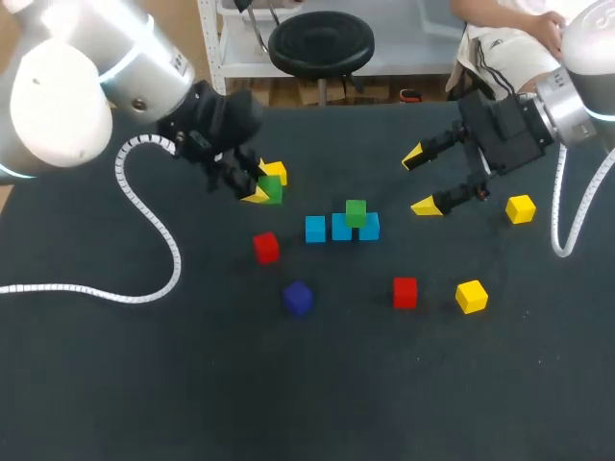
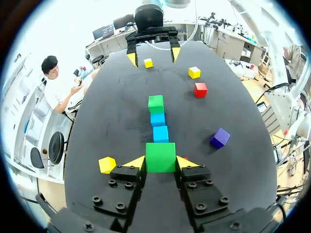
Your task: Place the blue cubes, place green cubes on the blue cubes, place the yellow cubes on the green cubes, then place the red cubes on the yellow cubes, and place purple cube on the red cubes.
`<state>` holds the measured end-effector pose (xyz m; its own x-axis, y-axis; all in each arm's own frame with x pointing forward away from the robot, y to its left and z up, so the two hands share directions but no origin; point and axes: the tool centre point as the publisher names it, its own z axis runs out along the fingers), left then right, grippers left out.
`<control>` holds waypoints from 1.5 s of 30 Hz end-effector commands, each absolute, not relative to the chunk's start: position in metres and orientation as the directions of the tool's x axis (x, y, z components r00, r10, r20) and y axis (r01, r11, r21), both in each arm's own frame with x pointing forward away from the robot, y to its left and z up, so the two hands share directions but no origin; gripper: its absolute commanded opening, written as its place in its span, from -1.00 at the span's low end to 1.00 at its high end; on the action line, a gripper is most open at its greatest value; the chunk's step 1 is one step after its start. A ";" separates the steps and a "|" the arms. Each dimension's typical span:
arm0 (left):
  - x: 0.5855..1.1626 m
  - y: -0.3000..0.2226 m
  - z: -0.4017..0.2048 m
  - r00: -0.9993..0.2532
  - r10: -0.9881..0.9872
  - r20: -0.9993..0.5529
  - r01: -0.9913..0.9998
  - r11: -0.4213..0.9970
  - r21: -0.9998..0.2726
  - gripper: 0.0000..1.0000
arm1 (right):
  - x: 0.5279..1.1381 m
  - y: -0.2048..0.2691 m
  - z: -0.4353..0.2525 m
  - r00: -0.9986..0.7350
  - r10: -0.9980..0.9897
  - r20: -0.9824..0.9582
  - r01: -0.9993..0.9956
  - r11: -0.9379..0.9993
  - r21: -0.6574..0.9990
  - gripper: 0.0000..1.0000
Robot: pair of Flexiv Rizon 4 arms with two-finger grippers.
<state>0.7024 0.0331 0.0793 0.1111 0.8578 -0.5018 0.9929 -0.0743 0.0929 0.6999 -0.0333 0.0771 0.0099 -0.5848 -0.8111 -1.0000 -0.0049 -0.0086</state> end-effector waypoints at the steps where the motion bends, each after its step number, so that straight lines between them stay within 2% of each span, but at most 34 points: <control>1: 0.703 0.033 0.080 0.112 0.858 -0.501 0.993 -0.075 0.092 -1.00 | 0.699 -0.033 0.077 0.011 -0.584 -0.811 -1.000 -0.003 -0.011 1.00; 14: 0.703 0.033 0.080 0.112 0.858 -0.501 0.993 -0.075 0.092 -1.00 | 0.699 -0.033 0.077 0.011 -0.584 -0.811 -1.000 -0.003 -0.011 1.00; 21: 0.694 0.011 0.089 0.231 0.805 -0.546 0.972 -0.168 0.163 -1.00 | 0.699 -0.033 0.077 0.011 -0.584 -0.811 -1.000 -0.003 -0.011 1.00; 23: 0.692 0.005 0.090 0.230 0.796 -0.560 0.973 -0.170 0.157 -1.00 | 0.699 -0.033 0.077 0.011 -0.584 -0.811 -1.000 -0.003 -0.011 1.00; 32: 0.678 -0.011 0.089 0.135 0.816 -0.563 0.989 -0.081 0.121 -1.00 | 0.699 -0.033 0.077 0.011 -0.584 -0.811 -1.000 -0.003 -0.011 1.00; 38: 0.664 -0.017 0.083 0.091 0.831 -0.549 0.996 -0.078 0.047 -1.00 | 0.699 -0.033 0.077 0.011 -0.584 -0.811 -1.000 -0.003 -0.011 1.00; 45: 0.647 -0.023 0.072 -0.003 0.897 -0.443 0.999 -0.017 -0.041 -1.00 | 0.699 -0.033 0.077 0.011 -0.584 -0.811 -1.000 -0.003 -0.011 1.00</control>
